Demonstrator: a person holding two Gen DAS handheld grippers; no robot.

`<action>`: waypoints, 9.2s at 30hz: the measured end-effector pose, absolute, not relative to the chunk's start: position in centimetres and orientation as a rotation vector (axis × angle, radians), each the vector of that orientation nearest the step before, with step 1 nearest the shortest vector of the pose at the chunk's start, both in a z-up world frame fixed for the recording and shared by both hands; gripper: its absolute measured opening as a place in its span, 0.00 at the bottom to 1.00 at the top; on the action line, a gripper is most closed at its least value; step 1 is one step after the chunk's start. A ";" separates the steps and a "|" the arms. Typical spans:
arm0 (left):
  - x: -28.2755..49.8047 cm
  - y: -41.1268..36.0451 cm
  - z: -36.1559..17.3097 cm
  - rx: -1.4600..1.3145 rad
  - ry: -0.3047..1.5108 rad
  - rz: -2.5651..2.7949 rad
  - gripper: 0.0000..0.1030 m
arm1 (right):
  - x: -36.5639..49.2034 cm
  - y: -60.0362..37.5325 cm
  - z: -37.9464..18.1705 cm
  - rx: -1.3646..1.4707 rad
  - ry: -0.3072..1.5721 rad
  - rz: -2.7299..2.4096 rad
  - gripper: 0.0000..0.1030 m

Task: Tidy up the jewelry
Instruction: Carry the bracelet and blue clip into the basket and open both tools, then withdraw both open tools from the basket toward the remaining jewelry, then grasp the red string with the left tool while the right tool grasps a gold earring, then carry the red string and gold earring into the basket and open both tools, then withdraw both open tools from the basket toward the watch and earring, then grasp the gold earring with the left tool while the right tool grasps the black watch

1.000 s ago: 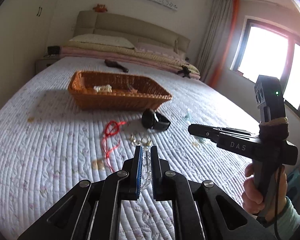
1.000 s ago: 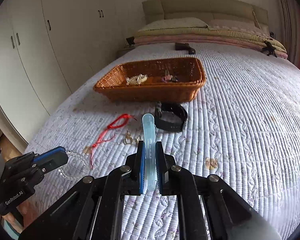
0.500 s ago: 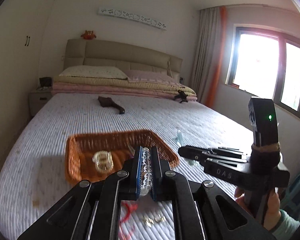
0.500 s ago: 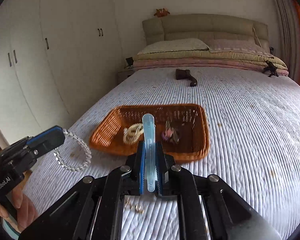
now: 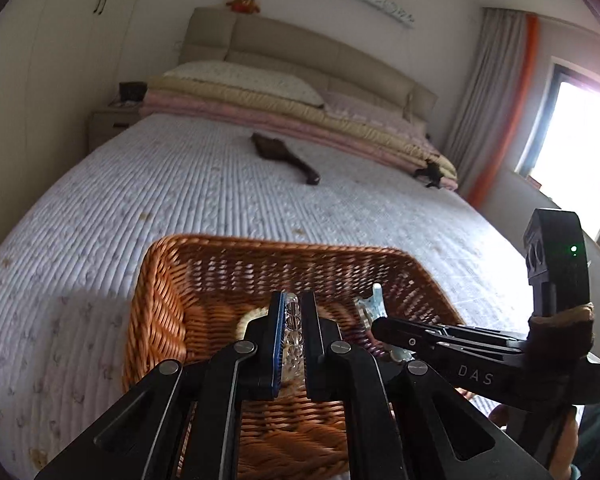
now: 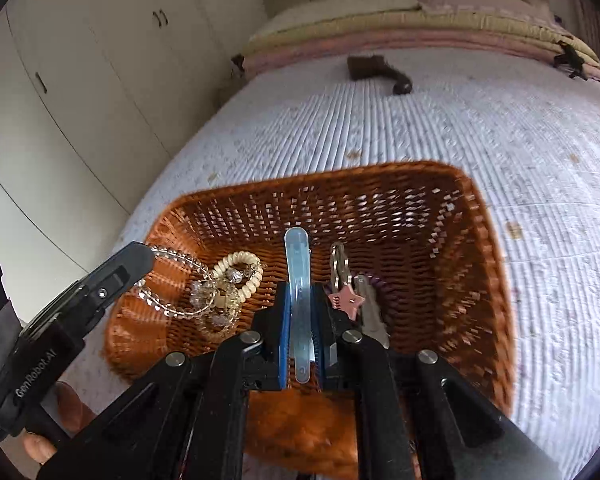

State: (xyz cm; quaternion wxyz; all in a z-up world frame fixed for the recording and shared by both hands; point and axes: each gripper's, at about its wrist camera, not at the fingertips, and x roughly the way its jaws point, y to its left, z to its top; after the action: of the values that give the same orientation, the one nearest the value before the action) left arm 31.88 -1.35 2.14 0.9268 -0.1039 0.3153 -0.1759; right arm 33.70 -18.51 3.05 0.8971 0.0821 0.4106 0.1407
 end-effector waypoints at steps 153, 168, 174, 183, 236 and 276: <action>34.3 -3.0 4.3 -0.362 0.645 -0.492 0.07 | 34.9 -21.5 7.2 0.196 0.772 0.174 0.14; 36.6 -5.5 -1.4 -0.314 0.852 -0.477 0.07 | 39.4 -21.2 2.3 0.118 0.932 0.114 0.14; 36.7 -5.9 -1.6 -0.271 0.853 -0.448 0.09 | 39.4 -21.1 2.3 0.128 0.931 0.114 0.15; 35.6 -4.3 0.2 -0.295 0.802 -0.439 0.45 | 37.9 -21.3 3.2 0.153 0.889 0.114 0.21; 15.7 -5.0 -4.5 -0.177 0.873 -0.448 0.59 | 18.6 -23.7 0.1 0.132 0.692 0.184 0.39; 15.9 -6.8 -5.2 -0.091 0.847 -0.393 0.15 | 23.7 -21.7 -3.6 0.085 0.830 0.220 0.13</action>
State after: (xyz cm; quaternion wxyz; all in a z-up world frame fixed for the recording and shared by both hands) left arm 15.95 -6.77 -5.24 0.8919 -0.0440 0.4083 -0.1896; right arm 23.74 -21.68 -3.59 0.9083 0.0411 0.4024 0.1068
